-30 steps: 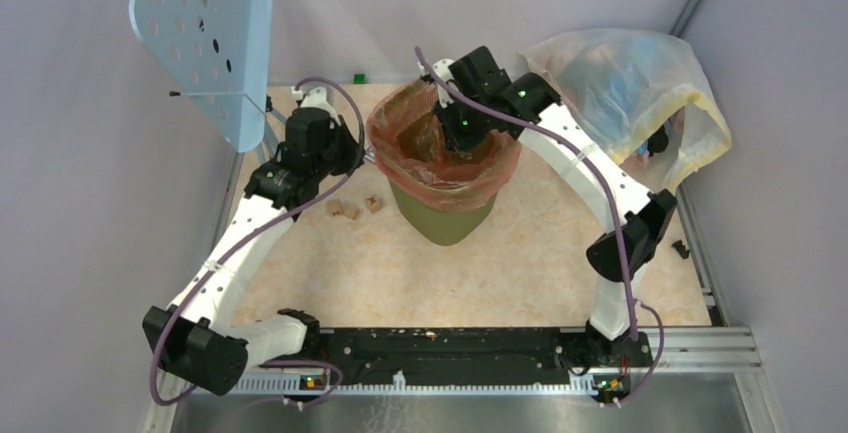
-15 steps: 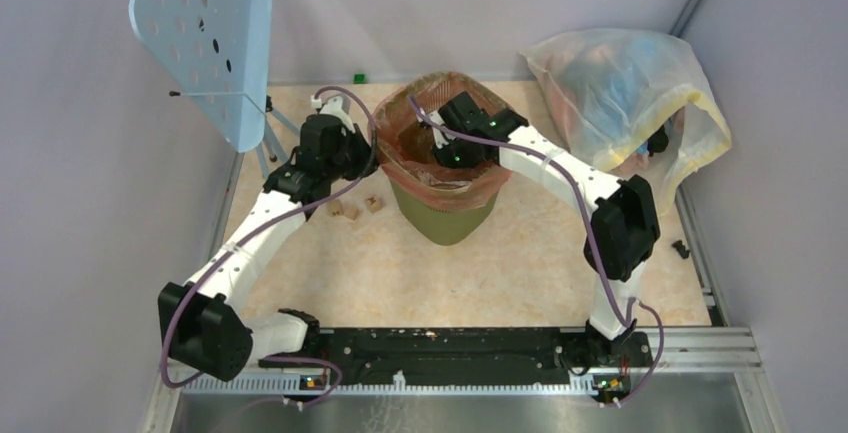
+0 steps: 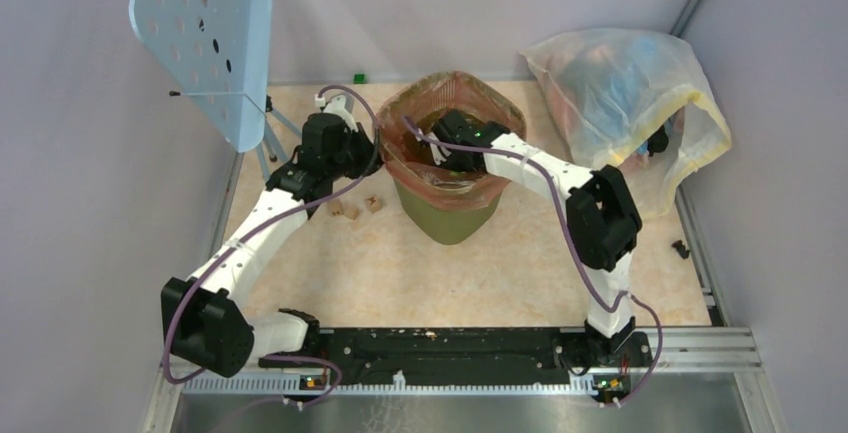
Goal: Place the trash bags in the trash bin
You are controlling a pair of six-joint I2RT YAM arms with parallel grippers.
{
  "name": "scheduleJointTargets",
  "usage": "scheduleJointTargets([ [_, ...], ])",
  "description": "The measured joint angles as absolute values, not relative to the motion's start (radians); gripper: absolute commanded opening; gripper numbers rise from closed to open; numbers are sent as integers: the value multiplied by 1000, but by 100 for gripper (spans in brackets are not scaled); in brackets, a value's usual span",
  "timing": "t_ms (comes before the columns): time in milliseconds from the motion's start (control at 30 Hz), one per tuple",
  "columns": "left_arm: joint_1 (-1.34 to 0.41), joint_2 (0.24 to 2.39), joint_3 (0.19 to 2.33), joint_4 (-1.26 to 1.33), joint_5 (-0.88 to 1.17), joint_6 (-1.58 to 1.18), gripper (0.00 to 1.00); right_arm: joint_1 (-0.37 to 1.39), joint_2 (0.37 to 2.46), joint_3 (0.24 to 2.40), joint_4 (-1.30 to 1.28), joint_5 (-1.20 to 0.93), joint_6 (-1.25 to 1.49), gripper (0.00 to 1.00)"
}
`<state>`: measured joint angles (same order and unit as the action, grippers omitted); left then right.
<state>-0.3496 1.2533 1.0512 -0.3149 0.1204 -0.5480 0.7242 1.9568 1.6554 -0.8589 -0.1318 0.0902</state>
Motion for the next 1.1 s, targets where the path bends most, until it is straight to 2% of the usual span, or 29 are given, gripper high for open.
scheduleJointTargets([
  [433,-350,1281,1051,-292,144,-547,9,724,2006,1645,-892,-150,90,0],
  [967,-350,1295,1053,-290,163,-548,9,724,2028,1782,-1021,-125,110,0],
  [1100,-350,1296,1056,-292,163,-548,16,724,1991,1809,-1027,-115,120,0],
])
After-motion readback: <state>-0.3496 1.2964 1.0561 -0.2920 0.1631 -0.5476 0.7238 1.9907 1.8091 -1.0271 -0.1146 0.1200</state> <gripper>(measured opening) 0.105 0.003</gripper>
